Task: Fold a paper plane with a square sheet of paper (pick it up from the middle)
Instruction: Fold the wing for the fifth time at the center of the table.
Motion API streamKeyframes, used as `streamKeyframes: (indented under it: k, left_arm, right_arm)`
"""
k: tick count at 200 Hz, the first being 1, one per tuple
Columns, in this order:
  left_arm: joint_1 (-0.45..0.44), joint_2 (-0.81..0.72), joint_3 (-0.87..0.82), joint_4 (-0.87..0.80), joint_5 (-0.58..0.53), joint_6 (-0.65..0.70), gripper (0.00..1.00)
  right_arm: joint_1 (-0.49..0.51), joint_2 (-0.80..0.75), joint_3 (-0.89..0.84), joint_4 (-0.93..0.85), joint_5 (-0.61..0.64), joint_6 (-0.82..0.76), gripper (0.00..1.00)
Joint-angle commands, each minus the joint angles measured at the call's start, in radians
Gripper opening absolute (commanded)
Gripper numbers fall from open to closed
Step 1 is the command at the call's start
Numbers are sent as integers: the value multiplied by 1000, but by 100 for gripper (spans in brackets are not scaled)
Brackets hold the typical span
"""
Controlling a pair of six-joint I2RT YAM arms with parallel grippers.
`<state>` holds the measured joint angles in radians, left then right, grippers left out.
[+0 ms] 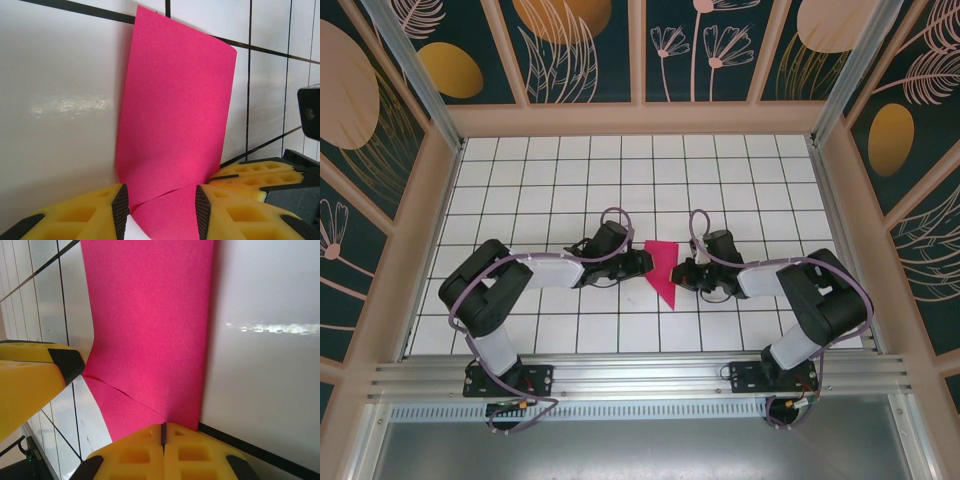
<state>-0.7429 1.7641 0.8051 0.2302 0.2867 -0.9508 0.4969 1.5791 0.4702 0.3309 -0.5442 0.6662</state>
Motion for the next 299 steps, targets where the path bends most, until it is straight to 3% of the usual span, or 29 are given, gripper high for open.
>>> streamKeyframes:
  k: [1, 60, 236, 266, 299]
  left_arm:
    - [-6, 17, 17, -32, -12, -20, 42]
    - [-9, -18, -19, -62, -57, -30, 45]
    - [-23, 54, 25, 107, 58, -93, 42]
    - [-22, 90, 43, 127, 71, -97, 37]
    - [-23, 112, 51, 154, 87, -97, 20]
  right_arm:
    - [-6, 37, -27, -25, 38, 7, 0]
    - [-6, 37, -34, -20, 44, 10, 0]
    - [-8, 68, -40, 35, 18, 22, 0]
    - [-7, 70, -35, 51, 8, 12, 1]
    - [-7, 64, -20, 48, -4, -7, 3]
